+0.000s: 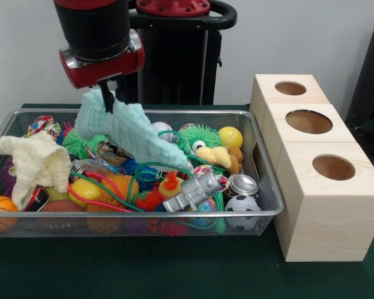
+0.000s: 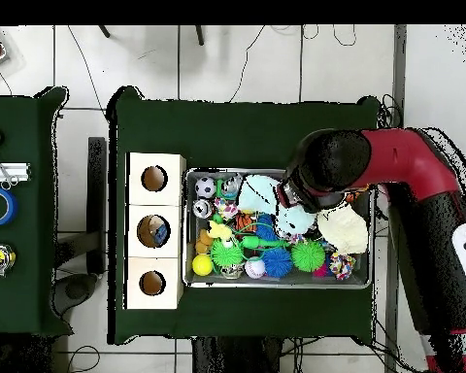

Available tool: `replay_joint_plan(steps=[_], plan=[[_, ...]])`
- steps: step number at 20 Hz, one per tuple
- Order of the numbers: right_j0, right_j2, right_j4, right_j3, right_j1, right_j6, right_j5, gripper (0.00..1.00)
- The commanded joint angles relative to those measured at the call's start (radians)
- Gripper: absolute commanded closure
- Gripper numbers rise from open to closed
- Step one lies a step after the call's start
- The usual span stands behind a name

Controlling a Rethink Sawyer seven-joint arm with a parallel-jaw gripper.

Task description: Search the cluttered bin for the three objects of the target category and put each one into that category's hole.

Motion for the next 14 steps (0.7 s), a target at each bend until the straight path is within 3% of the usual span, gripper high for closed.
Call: replay_joint_plan(steps=[1, 9, 14], plan=[[-0.012, 0.022, -0.025, -0.033, -0.044, -0.366, 0.076, 1.00], [-0.194, 0.074, 0.009, 0.367, -0.232, -0.256, -0.231, 1.00], [-0.281, 0.103, -0.006, 0.511, -0.258, -0.222, -0.360, 1.00]])
